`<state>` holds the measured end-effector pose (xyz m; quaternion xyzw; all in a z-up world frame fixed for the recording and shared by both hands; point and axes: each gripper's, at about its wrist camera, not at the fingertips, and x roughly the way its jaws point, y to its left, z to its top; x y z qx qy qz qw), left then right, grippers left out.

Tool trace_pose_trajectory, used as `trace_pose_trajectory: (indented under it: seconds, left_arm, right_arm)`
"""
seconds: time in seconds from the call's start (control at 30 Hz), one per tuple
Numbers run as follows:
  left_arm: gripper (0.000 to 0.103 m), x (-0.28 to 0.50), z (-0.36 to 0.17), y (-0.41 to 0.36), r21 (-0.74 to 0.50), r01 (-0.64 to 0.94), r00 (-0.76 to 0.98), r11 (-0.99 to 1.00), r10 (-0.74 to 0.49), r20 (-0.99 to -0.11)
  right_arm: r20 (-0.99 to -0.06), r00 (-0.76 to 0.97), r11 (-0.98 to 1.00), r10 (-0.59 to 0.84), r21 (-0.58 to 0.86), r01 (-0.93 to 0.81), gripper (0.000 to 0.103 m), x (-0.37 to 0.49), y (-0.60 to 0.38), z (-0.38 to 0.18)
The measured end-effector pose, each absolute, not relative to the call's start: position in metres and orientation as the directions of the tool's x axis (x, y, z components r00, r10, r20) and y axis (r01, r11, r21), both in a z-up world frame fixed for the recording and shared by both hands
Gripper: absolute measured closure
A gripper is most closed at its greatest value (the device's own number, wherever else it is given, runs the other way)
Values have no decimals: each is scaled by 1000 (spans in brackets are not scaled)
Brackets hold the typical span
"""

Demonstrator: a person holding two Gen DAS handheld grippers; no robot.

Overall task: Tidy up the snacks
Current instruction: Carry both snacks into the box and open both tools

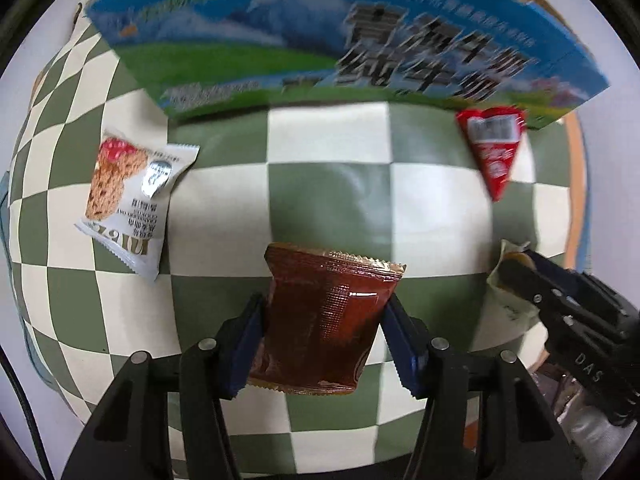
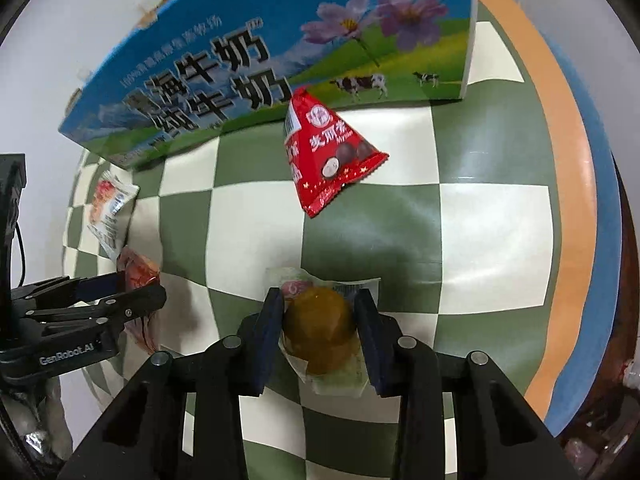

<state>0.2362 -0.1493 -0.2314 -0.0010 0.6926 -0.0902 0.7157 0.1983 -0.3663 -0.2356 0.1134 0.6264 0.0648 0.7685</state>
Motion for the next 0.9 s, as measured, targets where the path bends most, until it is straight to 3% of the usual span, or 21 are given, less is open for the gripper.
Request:
trace_pose_trajectory:
  seconds: [0.4,0.63,0.9]
  left_arm:
    - [48,293,-107,-158,-340,145,173,929,-362,-916]
    - [48,384,-115,-135,-256,136,264,957,-284,-922]
    - [48,447,-176,-92,-155,13,151,988,-155,-976]
  right_arm:
    - [-856,385,923,345,383,25,64,216,-395,-130]
    - [-808,486,932,333,360,-39,64,279,-392,-73]
    - [-861,417,954,293,295,-62,64,359,-373,-100]
